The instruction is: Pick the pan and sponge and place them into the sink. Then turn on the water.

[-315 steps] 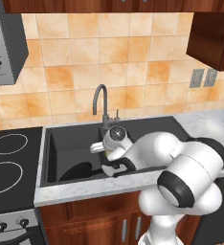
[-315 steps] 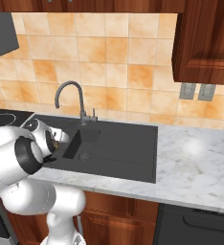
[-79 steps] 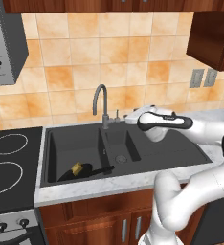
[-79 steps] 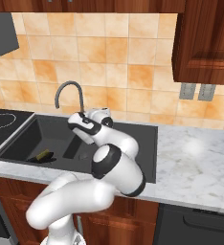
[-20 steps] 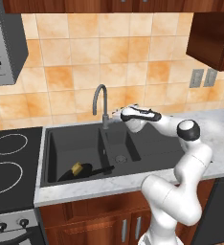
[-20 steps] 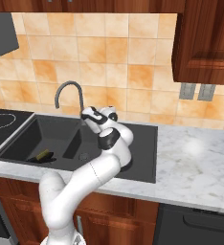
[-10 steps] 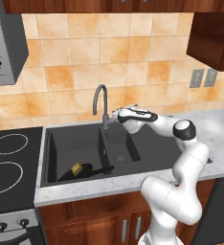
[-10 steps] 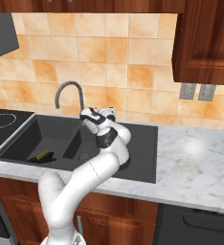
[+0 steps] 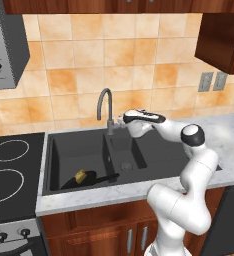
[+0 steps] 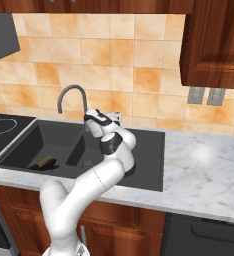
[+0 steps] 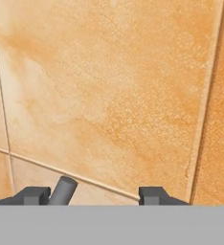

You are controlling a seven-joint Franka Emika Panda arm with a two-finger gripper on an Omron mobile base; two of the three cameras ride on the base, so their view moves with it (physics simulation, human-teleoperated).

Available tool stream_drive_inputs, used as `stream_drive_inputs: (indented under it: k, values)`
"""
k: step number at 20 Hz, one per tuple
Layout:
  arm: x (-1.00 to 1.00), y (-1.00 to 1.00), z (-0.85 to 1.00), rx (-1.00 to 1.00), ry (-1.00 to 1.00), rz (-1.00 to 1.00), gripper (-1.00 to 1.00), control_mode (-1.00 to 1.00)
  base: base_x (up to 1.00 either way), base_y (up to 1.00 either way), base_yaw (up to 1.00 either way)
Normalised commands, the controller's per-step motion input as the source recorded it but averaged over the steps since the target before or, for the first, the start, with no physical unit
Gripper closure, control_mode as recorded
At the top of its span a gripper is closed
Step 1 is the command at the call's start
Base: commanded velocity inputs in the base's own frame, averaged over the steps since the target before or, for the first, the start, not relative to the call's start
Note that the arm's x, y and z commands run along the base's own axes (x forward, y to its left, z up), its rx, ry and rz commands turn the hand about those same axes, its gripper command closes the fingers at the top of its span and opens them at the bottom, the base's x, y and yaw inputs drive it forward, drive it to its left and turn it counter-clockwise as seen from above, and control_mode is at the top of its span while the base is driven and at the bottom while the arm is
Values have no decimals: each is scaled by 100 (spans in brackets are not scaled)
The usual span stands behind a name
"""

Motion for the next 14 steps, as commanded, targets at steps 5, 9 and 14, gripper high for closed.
stream_drive_inputs:
  k: [5, 9, 14]
  values:
    - [13, -100, -17, 2, 0, 0, -100, -100, 0, 0, 0]
    - [15, -100, -23, 1, 0, 0, -100, -100, 0, 0, 0]
    - [20, -100, -27, 1, 0, 0, -100, -100, 0, 0, 0]
